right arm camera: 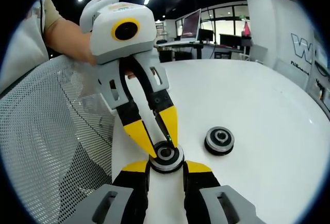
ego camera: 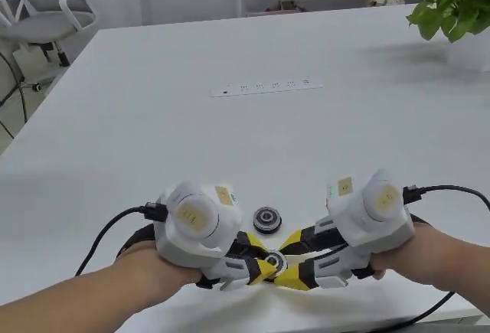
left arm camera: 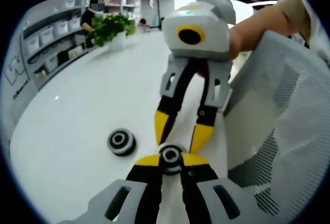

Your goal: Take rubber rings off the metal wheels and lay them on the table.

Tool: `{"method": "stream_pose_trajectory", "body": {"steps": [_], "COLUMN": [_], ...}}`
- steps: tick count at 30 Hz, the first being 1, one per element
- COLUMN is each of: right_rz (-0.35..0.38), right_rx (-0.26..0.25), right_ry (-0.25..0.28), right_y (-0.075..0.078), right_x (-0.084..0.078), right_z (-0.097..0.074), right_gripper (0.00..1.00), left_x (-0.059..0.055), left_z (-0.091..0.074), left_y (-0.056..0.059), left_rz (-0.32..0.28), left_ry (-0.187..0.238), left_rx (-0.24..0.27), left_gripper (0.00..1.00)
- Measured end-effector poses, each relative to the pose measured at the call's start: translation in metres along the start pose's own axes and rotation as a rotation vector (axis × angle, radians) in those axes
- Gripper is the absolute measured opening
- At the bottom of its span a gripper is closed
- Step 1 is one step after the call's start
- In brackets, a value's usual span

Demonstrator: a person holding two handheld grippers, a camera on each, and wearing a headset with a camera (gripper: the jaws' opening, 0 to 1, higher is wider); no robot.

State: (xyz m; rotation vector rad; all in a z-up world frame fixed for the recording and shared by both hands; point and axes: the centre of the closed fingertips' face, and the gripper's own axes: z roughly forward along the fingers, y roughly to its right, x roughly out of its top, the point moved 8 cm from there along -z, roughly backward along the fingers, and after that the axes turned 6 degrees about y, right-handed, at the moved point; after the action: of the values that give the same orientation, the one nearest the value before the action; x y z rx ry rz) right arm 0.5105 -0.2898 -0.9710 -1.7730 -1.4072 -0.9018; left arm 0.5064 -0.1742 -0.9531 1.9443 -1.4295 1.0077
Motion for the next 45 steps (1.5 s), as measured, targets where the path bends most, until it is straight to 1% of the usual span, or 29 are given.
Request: {"method": "stream_pose_trajectory", "body": {"steps": [9, 16, 21, 22, 23, 24, 29, 32, 37, 40, 45], "right_rz": [0.02, 0.02, 0.026, 0.005, 0.02, 0.035, 0.046, 0.073, 0.139, 0.165, 0.302], "right_rx": [-0.006, -0.009, -0.019, -0.038, -0.03, -0.034, -0.037, -0.05, -0.052, -0.051, -0.06], "right_ry": [-0.003, -0.016, -0.03, -0.046, -0.036, -0.036, -0.035, -0.038, -0.023, -0.015, 0.05], "right_y": [0.0, 0.0, 0.001, 0.004, 0.003, 0.004, 0.003, 0.004, 0.005, 0.006, 0.008], "right_x": [-0.002, -0.003, -0.005, -0.006, -0.005, -0.005, -0.006, -0.007, -0.008, -0.009, -0.01], "right_z": [-0.003, -0.004, -0.007, -0.008, -0.008, -0.009, -0.009, -0.009, -0.01, -0.01, -0.015], "right_gripper": [0.19, 0.17, 0.11, 0.05, 0.03, 0.02, 0.02, 0.0, 0.0, 0.0, 0.0], "left_x": [-0.001, -0.001, -0.001, -0.001, -0.001, -0.001, -0.001, -0.001, -0.001, -0.001, -0.001], "left_z": [0.0, 0.0, 0.0, 0.0, 0.0, 0.0, 0.0, 0.0, 0.0, 0.0, 0.0], "left_y": [0.0, 0.0, 0.001, 0.001, 0.001, 0.001, 0.001, 0.001, 0.001, 0.001, 0.001], "left_rz": [0.0, 0.005, 0.005, 0.006, 0.008, 0.007, 0.008, 0.007, 0.009, 0.01, 0.01], "left_ry": [0.006, 0.008, 0.009, 0.009, 0.009, 0.009, 0.01, 0.01, 0.01, 0.01, 0.009], "left_rx": [0.002, 0.003, 0.004, 0.004, 0.004, 0.004, 0.006, 0.005, 0.005, 0.005, 0.006], "left_gripper": [0.13, 0.13, 0.13, 0.13, 0.13, 0.13, 0.13, 0.13, 0.13, 0.13, 0.13]}}
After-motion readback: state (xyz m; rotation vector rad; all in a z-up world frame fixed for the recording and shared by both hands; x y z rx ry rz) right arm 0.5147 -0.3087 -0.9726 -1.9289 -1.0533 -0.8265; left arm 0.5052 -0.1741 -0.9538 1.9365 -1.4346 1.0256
